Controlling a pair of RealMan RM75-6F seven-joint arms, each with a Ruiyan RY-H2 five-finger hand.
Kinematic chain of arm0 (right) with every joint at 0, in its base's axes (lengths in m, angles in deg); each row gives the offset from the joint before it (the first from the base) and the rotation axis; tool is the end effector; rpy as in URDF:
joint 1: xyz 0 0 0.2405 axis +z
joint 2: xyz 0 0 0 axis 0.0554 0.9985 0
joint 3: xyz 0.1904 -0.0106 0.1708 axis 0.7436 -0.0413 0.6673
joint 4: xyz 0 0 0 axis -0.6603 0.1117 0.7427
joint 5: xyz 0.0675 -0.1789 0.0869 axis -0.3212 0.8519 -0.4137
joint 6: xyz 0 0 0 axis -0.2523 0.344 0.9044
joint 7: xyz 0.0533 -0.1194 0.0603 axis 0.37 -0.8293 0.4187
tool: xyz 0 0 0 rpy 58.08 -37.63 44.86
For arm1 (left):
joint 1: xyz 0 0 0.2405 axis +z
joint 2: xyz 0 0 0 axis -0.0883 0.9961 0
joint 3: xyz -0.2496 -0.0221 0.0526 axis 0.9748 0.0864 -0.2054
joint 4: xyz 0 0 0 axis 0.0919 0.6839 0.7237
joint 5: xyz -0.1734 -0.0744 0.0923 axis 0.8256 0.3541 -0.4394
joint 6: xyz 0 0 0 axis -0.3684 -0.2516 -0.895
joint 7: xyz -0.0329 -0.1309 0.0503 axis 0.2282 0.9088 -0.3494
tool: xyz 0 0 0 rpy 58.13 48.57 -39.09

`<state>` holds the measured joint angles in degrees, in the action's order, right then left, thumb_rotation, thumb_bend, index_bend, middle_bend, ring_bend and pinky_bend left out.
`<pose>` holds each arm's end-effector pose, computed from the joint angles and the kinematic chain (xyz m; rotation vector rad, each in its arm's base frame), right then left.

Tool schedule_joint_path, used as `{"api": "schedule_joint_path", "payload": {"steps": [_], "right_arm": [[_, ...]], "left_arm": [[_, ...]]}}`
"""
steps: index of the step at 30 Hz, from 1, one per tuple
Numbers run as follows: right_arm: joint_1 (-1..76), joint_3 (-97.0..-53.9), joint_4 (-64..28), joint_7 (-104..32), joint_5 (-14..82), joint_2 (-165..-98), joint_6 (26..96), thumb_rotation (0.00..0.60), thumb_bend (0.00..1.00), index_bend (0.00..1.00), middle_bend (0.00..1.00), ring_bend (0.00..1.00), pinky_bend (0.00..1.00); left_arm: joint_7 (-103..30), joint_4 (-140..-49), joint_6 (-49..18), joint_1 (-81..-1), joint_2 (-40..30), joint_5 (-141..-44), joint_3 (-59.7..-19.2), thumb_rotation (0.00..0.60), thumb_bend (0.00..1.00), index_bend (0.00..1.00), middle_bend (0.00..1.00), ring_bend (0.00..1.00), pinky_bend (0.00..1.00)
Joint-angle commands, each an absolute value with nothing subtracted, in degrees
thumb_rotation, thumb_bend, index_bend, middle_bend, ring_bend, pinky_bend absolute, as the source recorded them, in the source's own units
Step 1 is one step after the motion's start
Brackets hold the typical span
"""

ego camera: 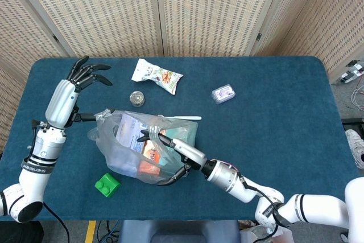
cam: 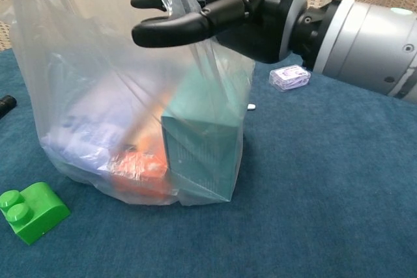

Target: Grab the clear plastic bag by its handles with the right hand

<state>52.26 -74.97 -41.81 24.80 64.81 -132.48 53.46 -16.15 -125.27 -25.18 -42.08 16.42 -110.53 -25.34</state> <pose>-0.0218 -0.2863 0.0043 -1.5618 1.8294 -1.5529 -0.0933 0.3467 0.1887 -1.4885 -0.9389 -1.7889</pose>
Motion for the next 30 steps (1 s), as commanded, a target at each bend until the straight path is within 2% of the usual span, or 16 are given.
{"api": "schedule_joint_path", "payload": {"steps": [1,4,8,12,18,25,30], "right_arm": [[53.4,-74.4,-41.1,28.6,62.9,-134.1,53.2,0.6,0.02,0.04,0.21,0.1,0.15],[53.9,-74.3,-40.6,29.9,62.1,-134.2,52.6,0.6,0.08,0.13,0.28,0.18,0.22],[53.6,-74.3,-40.3,29.8,61.1,-134.3,53.3,0.6,0.15,0.31,0.42,0.32,0.36],[53.4,-74.6,-41.1,32.6,61.0,-133.2,53.4,0.6,0.18,0.44,0.51,0.42,0.44],[52.2,-75.9,-41.5,39.3,63.4,-129.9,55.9,0.6,0.19,0.46,0.52,0.48,0.49],[50.5,-78.3,-41.1,48.0,68.2,-125.9,61.4,0.6,0.19,0.47,0.53,0.51,0.5],[50.6,-78.8,-40.2,51.1,69.3,-125.4,63.5,0.6,0.19,0.47,0.53,0.51,0.51]], "left_arm": [[-16.1,-125.3,-25.2,-42.0,16.5,-110.6,-25.4,0.6,0.14,0.41,0.23,0.18,0.0],[-16.1,-125.3,-25.3,-41.9,16.6,-110.6,-25.4,0.6,0.14,0.41,0.23,0.18,0.0],[-16.0,-125.2,-25.4,-41.8,16.8,-110.7,-25.5,0.6,0.14,0.41,0.23,0.18,0.0],[-15.8,-125.0,-25.4,-41.8,16.8,-110.7,-25.5,0.6,0.14,0.41,0.23,0.18,0.0],[-15.5,-124.7,-25.8,-41.5,16.9,-110.9,-25.6,0.6,0.14,0.41,0.23,0.18,0.0],[-15.3,-124.6,-25.9,-41.2,17.2,-110.9,-25.7,0.6,0.14,0.41,0.23,0.18,0.0],[-15.3,-124.6,-25.9,-41.3,17.2,-110.9,-25.7,0.6,0.14,0.41,0.23,0.18,0.0]]}}
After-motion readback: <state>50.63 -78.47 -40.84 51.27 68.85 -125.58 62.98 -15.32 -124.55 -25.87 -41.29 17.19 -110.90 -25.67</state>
